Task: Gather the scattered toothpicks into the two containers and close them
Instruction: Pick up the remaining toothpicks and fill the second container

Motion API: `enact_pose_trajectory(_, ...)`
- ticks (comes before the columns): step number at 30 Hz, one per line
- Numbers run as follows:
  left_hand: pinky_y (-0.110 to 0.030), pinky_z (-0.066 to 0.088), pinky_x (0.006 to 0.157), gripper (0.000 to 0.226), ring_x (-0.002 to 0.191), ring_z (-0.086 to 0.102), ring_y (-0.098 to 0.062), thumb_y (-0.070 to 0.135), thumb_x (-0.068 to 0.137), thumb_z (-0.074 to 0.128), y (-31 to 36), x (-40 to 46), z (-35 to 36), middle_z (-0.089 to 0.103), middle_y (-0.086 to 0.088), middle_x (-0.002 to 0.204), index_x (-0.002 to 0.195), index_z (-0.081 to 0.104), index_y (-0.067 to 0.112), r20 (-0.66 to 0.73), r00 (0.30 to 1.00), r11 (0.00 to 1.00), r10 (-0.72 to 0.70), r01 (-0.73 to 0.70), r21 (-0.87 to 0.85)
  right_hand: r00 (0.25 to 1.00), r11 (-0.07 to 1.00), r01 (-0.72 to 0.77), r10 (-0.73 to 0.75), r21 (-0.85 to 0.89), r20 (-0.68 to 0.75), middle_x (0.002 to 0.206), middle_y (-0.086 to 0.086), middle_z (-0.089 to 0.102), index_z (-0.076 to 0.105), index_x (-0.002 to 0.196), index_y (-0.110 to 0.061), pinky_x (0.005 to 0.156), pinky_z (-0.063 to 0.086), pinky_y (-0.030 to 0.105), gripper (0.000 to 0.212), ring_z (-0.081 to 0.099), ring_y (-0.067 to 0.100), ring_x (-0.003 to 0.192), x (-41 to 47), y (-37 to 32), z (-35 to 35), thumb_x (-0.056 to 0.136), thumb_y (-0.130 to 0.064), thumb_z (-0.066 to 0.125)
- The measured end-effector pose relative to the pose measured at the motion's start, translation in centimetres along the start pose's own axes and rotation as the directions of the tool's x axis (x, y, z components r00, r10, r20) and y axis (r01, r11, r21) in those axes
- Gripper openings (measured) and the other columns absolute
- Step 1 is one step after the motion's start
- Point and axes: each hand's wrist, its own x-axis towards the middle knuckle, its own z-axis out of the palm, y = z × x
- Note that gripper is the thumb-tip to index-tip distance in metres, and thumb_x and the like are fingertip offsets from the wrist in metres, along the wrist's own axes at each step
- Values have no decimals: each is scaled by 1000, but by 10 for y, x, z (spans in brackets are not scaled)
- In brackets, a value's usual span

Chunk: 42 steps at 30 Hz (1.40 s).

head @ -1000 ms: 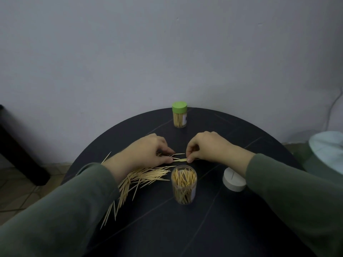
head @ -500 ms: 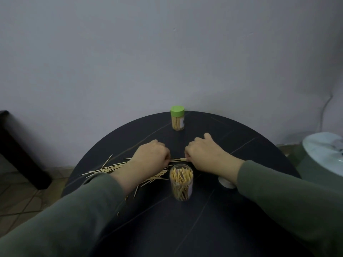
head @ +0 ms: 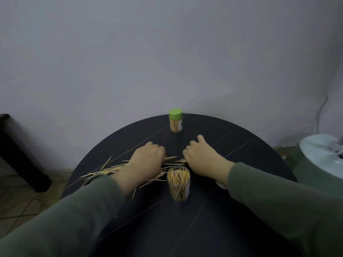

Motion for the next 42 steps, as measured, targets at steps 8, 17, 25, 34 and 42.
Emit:
enact_pose_trajectory(8,-28,51,80,6,88,57,-9,24,97,53,1,-7,-9,61,6,98,102,57,26,-23,981,896,-193,167,-411,975,810,-87,187,581,-115,99,-6,55,55,107,-24,102,31,44,17,49,16,100,-9,15,-10,93,-16,52)
enact_pose_trajectory(17,-25,46,71,13,80,56,-11,23,98,54,15,-32,-38,63,0,87,97,65,18,-8,941,338,-339,114,-934,948,172,7,312,985,-61,102,-1,61,58,119,-18,86,46,34,24,57,16,94,-34,8,-33,103,-20,40)
enact_pose_trajectory(25,-8,41,57,11,63,52,12,23,97,53,33,-61,-44,60,13,79,95,64,23,-54,957,159,-284,-8,-987,931,-130,146,352,981,-92,116,-5,60,56,126,-15,87,40,14,27,52,5,110,-51,-17,-29,103,-16,41)
enact_pose_trajectory(34,-29,51,76,7,76,57,-4,25,94,59,30,-74,-27,62,6,82,95,66,24,-36,980,314,-195,28,-949,956,-83,164,260,983,-137,81,-7,57,57,91,-30,75,47,24,23,56,7,80,-56,-29,-18,101,-14,45)
enact_pose_trajectory(42,-34,48,73,4,75,52,-8,28,86,70,25,-78,-17,63,11,83,90,69,29,-41,986,449,-162,37,-893,932,91,294,195,951,-307,97,-7,60,66,91,-22,94,47,33,3,57,13,100,-56,-10,-3,88,-22,67)
